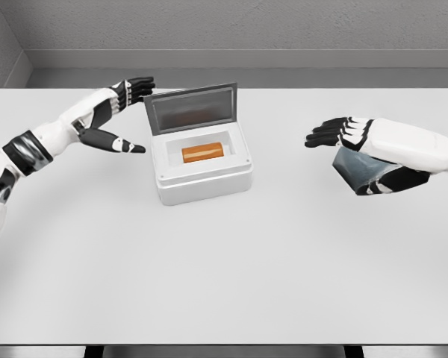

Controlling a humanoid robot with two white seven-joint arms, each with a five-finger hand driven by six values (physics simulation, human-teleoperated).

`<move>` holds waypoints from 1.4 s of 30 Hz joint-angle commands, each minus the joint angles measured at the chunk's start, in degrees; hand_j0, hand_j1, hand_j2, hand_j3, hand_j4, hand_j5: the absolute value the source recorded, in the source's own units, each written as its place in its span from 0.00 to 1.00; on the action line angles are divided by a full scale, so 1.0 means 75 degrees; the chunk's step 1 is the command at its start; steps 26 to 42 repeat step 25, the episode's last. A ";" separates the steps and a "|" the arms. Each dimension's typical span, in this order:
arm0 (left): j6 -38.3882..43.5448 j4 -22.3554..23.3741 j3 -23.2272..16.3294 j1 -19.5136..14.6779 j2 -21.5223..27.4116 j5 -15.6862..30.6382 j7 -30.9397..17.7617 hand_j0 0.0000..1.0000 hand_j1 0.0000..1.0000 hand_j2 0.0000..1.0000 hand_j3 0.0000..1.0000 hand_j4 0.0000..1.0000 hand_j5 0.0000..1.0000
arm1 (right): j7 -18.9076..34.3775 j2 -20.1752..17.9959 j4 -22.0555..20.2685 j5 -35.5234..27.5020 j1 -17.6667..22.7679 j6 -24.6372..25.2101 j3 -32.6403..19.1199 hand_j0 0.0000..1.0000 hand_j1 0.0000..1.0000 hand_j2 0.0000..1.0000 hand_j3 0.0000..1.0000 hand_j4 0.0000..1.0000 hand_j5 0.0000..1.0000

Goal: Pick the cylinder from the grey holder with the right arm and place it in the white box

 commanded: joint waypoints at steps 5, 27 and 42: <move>-0.0024 -0.0321 0.0016 0.0059 0.0068 0.0053 0.0001 1.00 1.00 1.00 1.00 1.00 1.00 | -0.0001 0.1458 -0.0067 -0.0478 0.0989 0.0009 -0.1244 1.00 1.00 1.00 1.00 1.00 1.00; -0.0048 -0.0357 0.0871 0.0680 0.1615 0.0146 0.0001 1.00 1.00 1.00 1.00 1.00 1.00 | -0.0001 0.1529 -0.0043 -0.0466 0.1071 0.0009 -0.1408 1.00 1.00 1.00 1.00 1.00 1.00; -0.0048 -0.0357 0.0871 0.0680 0.1615 0.0146 0.0001 1.00 1.00 1.00 1.00 1.00 1.00 | -0.0001 0.1529 -0.0043 -0.0466 0.1071 0.0009 -0.1408 1.00 1.00 1.00 1.00 1.00 1.00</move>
